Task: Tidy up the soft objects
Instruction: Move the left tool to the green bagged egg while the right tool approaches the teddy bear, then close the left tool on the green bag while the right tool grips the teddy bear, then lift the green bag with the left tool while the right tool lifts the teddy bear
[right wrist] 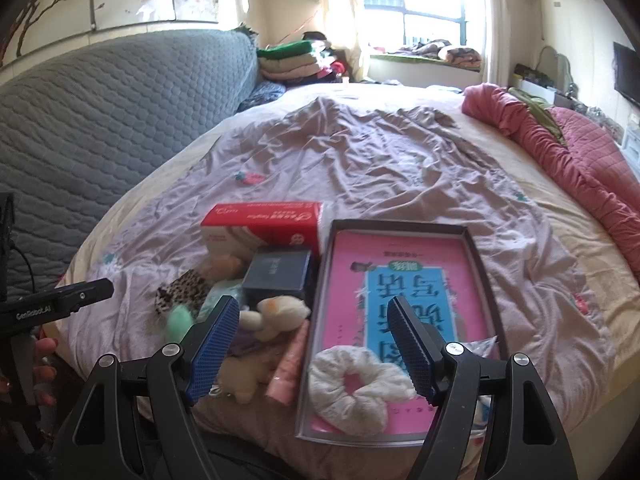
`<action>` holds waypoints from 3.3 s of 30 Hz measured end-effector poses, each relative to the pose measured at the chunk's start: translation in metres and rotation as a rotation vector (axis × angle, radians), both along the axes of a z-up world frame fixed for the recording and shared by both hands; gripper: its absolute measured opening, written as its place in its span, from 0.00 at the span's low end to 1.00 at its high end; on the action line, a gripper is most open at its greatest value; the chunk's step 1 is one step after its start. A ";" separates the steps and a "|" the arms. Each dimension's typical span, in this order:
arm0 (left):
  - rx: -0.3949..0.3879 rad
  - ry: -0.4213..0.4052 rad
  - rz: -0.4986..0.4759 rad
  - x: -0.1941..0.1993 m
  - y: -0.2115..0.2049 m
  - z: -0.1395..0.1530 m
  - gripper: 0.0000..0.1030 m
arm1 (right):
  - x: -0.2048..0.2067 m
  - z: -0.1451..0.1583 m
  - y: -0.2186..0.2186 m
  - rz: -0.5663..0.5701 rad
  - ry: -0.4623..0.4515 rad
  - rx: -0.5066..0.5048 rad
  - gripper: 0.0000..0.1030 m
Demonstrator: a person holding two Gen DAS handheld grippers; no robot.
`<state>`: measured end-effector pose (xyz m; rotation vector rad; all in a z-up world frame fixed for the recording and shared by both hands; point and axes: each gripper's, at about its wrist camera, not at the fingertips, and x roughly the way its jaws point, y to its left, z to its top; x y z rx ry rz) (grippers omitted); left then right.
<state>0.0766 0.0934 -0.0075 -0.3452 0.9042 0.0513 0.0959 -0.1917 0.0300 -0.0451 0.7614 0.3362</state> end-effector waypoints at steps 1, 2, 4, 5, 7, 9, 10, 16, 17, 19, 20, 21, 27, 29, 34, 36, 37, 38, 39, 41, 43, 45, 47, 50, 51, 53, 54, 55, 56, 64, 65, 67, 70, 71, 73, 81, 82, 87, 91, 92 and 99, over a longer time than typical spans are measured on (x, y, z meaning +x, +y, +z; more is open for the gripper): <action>0.003 0.006 0.004 0.000 0.002 -0.002 0.76 | 0.000 -0.002 0.003 0.007 0.004 -0.003 0.75; 0.001 0.015 0.007 0.000 0.004 -0.005 0.76 | 0.000 -0.003 0.006 0.013 0.009 -0.008 0.75; -0.010 0.027 0.012 -0.001 0.008 -0.010 0.75 | 0.000 -0.007 0.013 0.025 0.018 -0.015 0.75; -0.011 0.033 0.013 -0.001 0.009 -0.013 0.75 | 0.000 -0.009 0.016 0.029 0.021 -0.022 0.75; -0.003 0.040 0.010 -0.001 0.008 -0.018 0.76 | 0.001 -0.013 0.022 0.041 0.030 -0.028 0.75; -0.006 0.057 0.001 0.001 0.006 -0.025 0.75 | 0.002 -0.019 0.028 0.050 0.047 -0.026 0.75; -0.010 0.064 -0.002 0.001 0.005 -0.028 0.75 | 0.002 -0.022 0.030 0.055 0.057 -0.022 0.75; -0.017 0.111 -0.034 0.007 -0.014 -0.051 0.75 | 0.008 -0.043 0.040 0.055 0.132 0.016 0.75; -0.010 0.120 -0.042 0.008 -0.019 -0.055 0.75 | 0.010 -0.046 0.041 0.050 0.146 0.023 0.75; -0.001 0.130 -0.056 0.010 -0.025 -0.061 0.75 | 0.014 -0.055 0.044 0.043 0.172 0.031 0.75; -0.001 0.131 -0.061 0.011 -0.027 -0.063 0.75 | 0.016 -0.059 0.045 0.038 0.191 0.035 0.75; -0.001 0.136 -0.064 0.012 -0.028 -0.067 0.75 | 0.018 -0.062 0.046 0.037 0.200 0.040 0.75; -0.034 0.141 -0.056 0.019 -0.022 -0.080 0.75 | 0.031 -0.079 0.051 -0.011 0.263 0.129 0.75; -0.039 0.142 -0.059 0.021 -0.021 -0.082 0.75 | 0.037 -0.084 0.053 -0.030 0.275 0.149 0.76; -0.070 0.124 -0.070 0.024 -0.020 -0.084 0.75 | 0.052 -0.094 0.057 -0.070 0.306 0.201 0.75; -0.080 0.116 -0.074 0.026 -0.020 -0.085 0.75 | 0.059 -0.099 0.058 -0.092 0.318 0.203 0.71; -0.084 0.113 -0.075 0.026 -0.020 -0.084 0.75 | 0.062 -0.101 0.058 -0.098 0.320 0.202 0.69; -0.090 0.111 -0.077 0.027 -0.020 -0.085 0.75 | 0.065 -0.104 0.059 -0.110 0.322 0.194 0.67; -0.097 0.107 -0.080 0.028 -0.020 -0.085 0.75 | 0.067 -0.106 0.060 -0.115 0.320 0.191 0.66; -0.101 0.106 -0.082 0.029 -0.020 -0.086 0.75 | 0.071 -0.110 0.060 -0.119 0.318 0.187 0.64; -0.103 0.108 -0.085 0.032 -0.022 -0.088 0.75 | 0.075 -0.114 0.060 -0.132 0.320 0.179 0.61; -0.104 0.109 -0.089 0.034 -0.023 -0.090 0.74 | 0.077 -0.118 0.060 -0.141 0.316 0.170 0.57; -0.106 0.110 -0.092 0.035 -0.024 -0.091 0.72 | 0.079 -0.120 0.058 -0.142 0.310 0.165 0.51; -0.113 0.113 -0.089 0.038 -0.024 -0.095 0.67 | 0.079 -0.123 0.052 -0.132 0.305 0.190 0.49; -0.124 0.116 -0.089 0.038 -0.023 -0.096 0.63 | 0.078 -0.122 0.051 -0.129 0.306 0.198 0.49; -0.148 0.121 -0.090 0.039 -0.021 -0.099 0.55 | 0.078 -0.122 0.047 -0.126 0.307 0.218 0.47; -0.156 0.126 -0.095 0.040 -0.021 -0.101 0.51 | 0.077 -0.122 0.045 -0.123 0.310 0.229 0.46; -0.160 0.131 -0.098 0.040 -0.021 -0.103 0.48 | 0.076 -0.122 0.043 -0.122 0.311 0.238 0.45; -0.167 0.136 -0.098 0.040 -0.021 -0.104 0.44 | 0.075 -0.121 0.041 -0.120 0.310 0.249 0.44; -0.193 0.116 -0.108 0.033 -0.017 -0.101 0.38 | 0.061 -0.110 0.029 -0.099 0.287 0.314 0.36; -0.196 0.111 -0.108 0.031 -0.016 -0.100 0.38 | 0.060 -0.109 0.029 -0.095 0.288 0.321 0.36; -0.208 0.102 -0.104 0.027 -0.013 -0.096 0.38 | 0.059 -0.110 0.029 -0.088 0.292 0.325 0.35; -0.193 0.092 -0.096 0.022 -0.010 -0.092 0.38 | 0.059 -0.110 0.029 -0.081 0.297 0.334 0.34; -0.189 0.091 -0.092 0.021 -0.010 -0.091 0.38 | 0.059 -0.112 0.029 -0.086 0.302 0.322 0.34; -0.185 0.089 -0.085 0.020 -0.009 -0.089 0.38 | 0.061 -0.114 0.029 -0.084 0.304 0.323 0.34; -0.139 0.040 -0.104 0.016 -0.022 -0.067 0.38 | 0.054 -0.098 0.021 -0.058 0.260 0.377 0.33; -0.132 0.034 -0.109 0.015 -0.025 -0.064 0.38 | 0.053 -0.094 0.021 -0.050 0.250 0.373 0.33; -0.080 0.001 -0.126 0.011 -0.037 -0.044 0.38 | 0.047 -0.077 0.022 -0.023 0.210 0.370 0.33; -0.063 -0.014 -0.134 0.008 -0.043 -0.032 0.38 | 0.042 -0.068 0.019 -0.011 0.193 0.383 0.33; -0.057 -0.017 -0.135 0.007 -0.045 -0.029 0.38 | 0.041 -0.065 0.018 -0.010 0.188 0.386 0.33; -0.047 -0.052 -0.155 0.003 -0.059 -0.003 0.38 | 0.031 -0.043 0.003 -0.011 0.137 0.410 0.33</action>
